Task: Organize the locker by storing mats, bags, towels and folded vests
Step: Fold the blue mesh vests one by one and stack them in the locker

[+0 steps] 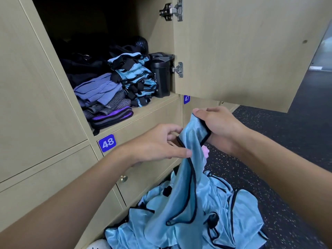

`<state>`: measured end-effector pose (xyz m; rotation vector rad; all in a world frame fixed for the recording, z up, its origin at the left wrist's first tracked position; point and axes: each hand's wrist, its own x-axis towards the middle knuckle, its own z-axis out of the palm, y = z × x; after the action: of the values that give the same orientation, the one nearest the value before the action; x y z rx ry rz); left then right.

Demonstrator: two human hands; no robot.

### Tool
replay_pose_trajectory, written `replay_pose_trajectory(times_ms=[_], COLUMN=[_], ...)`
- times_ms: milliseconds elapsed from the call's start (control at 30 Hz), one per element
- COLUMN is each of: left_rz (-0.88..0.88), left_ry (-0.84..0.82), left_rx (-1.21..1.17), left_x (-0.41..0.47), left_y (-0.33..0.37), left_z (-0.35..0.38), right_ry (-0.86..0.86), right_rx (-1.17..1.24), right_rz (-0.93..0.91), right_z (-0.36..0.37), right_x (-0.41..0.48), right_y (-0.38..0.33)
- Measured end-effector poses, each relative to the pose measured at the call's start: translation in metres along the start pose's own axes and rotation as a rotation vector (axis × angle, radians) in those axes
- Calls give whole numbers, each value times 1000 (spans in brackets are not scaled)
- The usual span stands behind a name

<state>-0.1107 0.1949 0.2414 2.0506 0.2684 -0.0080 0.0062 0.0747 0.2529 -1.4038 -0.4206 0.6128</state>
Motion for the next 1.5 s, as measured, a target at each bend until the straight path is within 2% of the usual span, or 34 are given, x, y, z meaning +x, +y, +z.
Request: replay_pose_trajectory(times_ms=[233, 300, 400, 533, 667, 767, 800, 867, 967, 1100, 1200, 1300, 1367, 1500], left_rz=[97, 147, 212, 238, 231, 244, 247, 264, 295, 429, 481, 478, 400, 247], left_ry=[355, 451, 539, 606, 592, 576, 573, 569, 606, 558, 589, 660, 659, 455], left_rx=[-103, -150, -223, -263, -334, -418, -442, -469, -474, -544, -517, -421, -341, -447], left_x=[8, 6, 2, -2, -4, -5, -6, -8, -10, -12, -9, -7, -5, -1], left_y=[5, 13, 24, 29, 32, 40, 42, 46, 49, 58, 63, 67, 67, 60], left_z=[-1, -8, -18, -26, -27, -30, -32, -34, -35, -30, -23, -21, -18, -8], right_ry=[-77, -130, -214, -143, -50, -77, -101, -125, -94, 86, 141, 157, 145, 156], right_rx=[77, 21, -149, -2, 18, 37, -15, -278, -558, -694, -714, -685, -647, -677], right_rz=[-25, -16, -48, -161, -288, -287, -289, -312, -439, -756, -883, -886, -870, -819], right_z=[-8, -12, -14, -7, -6, -9, -10, -13, -9, -3, -1, -4, -7, -16], right_x=[-4, -3, -7, -11, -11, -11, -12, -14, -19, -22, -25, -26, -26, -23], right_y=[-5, -3, 2, -7, -23, -28, -29, -28, -30, -57, -84, -86, -78, -63])
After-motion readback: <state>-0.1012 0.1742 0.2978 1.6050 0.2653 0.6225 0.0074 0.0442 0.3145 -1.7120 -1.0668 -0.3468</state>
